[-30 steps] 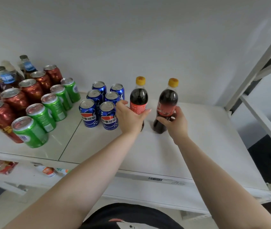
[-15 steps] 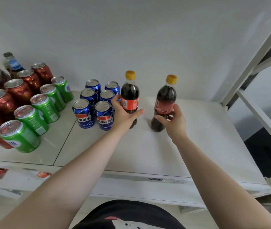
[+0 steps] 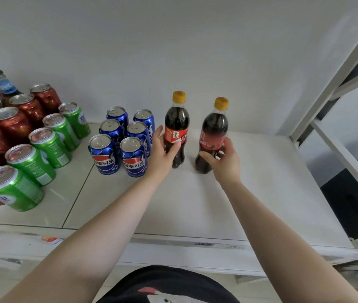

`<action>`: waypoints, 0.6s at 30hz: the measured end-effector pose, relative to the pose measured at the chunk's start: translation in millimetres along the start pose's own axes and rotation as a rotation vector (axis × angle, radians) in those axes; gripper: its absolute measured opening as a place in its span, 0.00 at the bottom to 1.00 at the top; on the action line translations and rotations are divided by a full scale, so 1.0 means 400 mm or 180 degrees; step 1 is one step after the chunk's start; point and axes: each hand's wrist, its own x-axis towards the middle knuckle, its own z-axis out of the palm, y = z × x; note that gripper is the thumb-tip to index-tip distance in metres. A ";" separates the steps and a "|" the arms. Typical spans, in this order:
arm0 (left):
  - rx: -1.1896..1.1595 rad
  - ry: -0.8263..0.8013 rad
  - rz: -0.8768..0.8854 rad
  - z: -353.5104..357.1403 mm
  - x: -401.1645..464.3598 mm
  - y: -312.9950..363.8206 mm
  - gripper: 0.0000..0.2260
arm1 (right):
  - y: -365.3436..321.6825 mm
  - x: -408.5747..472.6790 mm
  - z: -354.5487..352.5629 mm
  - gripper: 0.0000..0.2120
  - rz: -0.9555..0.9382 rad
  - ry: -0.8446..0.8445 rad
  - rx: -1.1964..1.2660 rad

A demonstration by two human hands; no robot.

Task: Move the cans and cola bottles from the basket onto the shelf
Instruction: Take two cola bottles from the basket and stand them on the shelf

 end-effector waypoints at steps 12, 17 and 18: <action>0.1416 0.1173 0.0116 0.063 0.036 -0.034 0.24 | -0.017 0.069 0.033 0.28 0.0045 -0.0010 -0.0099; 0.1389 0.1046 0.0022 0.052 0.088 -0.020 0.22 | -0.022 0.097 0.043 0.26 0.0096 -0.0028 -0.0155; 0.1403 0.1036 -0.0008 0.049 0.097 -0.016 0.21 | -0.024 0.102 0.046 0.26 0.0098 -0.0030 -0.0176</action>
